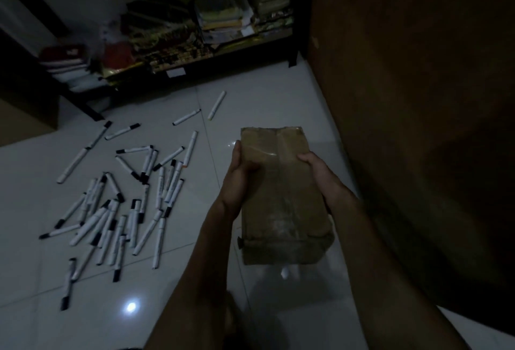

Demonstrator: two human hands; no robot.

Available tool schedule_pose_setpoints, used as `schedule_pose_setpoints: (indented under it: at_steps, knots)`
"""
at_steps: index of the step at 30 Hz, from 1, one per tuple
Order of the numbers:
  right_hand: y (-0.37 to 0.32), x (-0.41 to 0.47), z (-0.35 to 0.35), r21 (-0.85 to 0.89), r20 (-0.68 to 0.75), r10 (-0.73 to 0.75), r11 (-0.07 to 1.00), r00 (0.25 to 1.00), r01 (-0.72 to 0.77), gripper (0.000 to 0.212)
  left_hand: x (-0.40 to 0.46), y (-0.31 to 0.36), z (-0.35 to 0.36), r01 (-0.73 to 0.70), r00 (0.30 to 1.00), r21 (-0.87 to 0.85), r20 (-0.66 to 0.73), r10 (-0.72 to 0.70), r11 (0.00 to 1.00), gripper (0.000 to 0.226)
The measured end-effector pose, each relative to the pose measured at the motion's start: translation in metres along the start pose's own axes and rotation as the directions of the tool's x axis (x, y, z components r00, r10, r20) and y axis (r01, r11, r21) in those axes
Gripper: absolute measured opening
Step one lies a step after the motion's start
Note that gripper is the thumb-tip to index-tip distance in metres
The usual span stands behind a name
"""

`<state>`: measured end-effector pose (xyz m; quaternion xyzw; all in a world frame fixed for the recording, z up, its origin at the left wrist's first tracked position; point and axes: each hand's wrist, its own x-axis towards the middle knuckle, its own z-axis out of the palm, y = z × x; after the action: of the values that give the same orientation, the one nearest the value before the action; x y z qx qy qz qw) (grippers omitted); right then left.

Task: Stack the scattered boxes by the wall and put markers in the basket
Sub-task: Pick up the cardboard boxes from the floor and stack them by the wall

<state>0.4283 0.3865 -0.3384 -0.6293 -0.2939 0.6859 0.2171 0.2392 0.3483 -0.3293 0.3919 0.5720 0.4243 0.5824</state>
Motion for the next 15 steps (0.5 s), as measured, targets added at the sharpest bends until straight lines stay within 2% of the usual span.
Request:
schedule_pose_setpoints:
  at_steps: [2,4,6,10,15]
  knots:
    - [-0.036,-0.04,0.004,0.0,0.051,0.056,0.998,0.997,-0.056,0.04,-0.019,0.052,-0.005,0.022,1.0,-0.03,-0.005,-0.022,0.999,0.059]
    - [-0.075,-0.081,0.012,0.031,0.072,0.032,0.999,0.997,-0.035,0.035,-0.039,0.11,-0.01,0.047,0.998,-0.057,-0.026,-0.048,0.997,0.056]
    - [-0.111,-0.119,0.021,0.087,0.093,-0.033,0.996,0.995,0.024,0.03,-0.054,0.161,-0.012,0.052,0.996,-0.054,-0.076,-0.056,0.997,0.046]
    - [-0.195,-0.204,0.038,0.178,0.079,-0.187,0.969,0.979,0.17,0.023,-0.091,0.27,-0.014,0.056,0.979,0.01,-0.198,-0.053,0.998,0.055]
    - [-0.298,-0.305,0.062,0.18,0.114,-0.318,0.938,0.941,0.295,0.035,-0.149,0.401,-0.022,0.029,0.963,-0.098,-0.263,-0.054,0.995,0.056]
